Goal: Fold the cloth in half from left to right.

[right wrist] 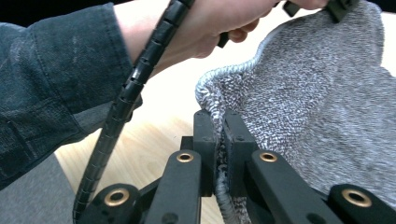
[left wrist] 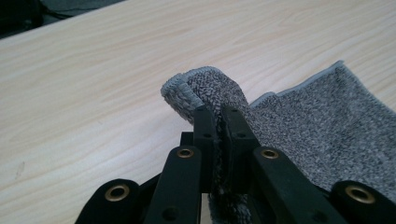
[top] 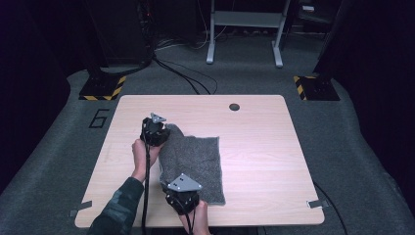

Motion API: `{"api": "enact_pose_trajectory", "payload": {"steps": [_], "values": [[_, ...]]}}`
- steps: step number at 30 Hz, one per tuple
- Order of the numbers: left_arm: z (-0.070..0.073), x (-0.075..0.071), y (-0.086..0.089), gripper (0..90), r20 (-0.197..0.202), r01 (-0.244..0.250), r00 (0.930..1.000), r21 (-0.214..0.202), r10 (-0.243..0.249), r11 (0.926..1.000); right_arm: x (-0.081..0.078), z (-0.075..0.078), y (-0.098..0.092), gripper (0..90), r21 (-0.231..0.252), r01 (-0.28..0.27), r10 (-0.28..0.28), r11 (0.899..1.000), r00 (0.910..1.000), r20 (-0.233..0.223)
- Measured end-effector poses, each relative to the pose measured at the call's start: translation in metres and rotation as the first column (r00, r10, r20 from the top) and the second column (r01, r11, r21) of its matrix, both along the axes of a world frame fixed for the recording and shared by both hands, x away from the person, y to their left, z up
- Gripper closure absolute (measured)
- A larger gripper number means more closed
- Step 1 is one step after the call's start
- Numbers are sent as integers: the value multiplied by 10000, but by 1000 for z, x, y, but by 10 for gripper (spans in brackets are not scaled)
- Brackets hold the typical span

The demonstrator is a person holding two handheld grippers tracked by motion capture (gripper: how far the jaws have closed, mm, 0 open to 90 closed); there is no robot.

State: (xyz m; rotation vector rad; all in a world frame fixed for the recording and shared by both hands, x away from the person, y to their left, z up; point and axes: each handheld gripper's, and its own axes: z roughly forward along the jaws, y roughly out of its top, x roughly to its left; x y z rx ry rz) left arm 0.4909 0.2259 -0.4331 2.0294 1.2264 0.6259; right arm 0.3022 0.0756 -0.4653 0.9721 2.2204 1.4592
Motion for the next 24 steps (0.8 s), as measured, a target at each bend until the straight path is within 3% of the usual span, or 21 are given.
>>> {"api": "enact_pose_trajectory", "payload": {"steps": [3,12,24], "values": [[4,0,-9,854,190,41,9998,233,-46,9997,-2,4,-7,856,81,268,-269,9996,9995,144],[8,6,-28,853,130,438,9989,360,-443,9984,-3,4,-21,854,168,734,-740,9972,9967,339],[3,11,-58,850,51,961,9953,595,-965,9936,-6,-4,-38,849,157,1235,-1236,9922,9923,110]]}}
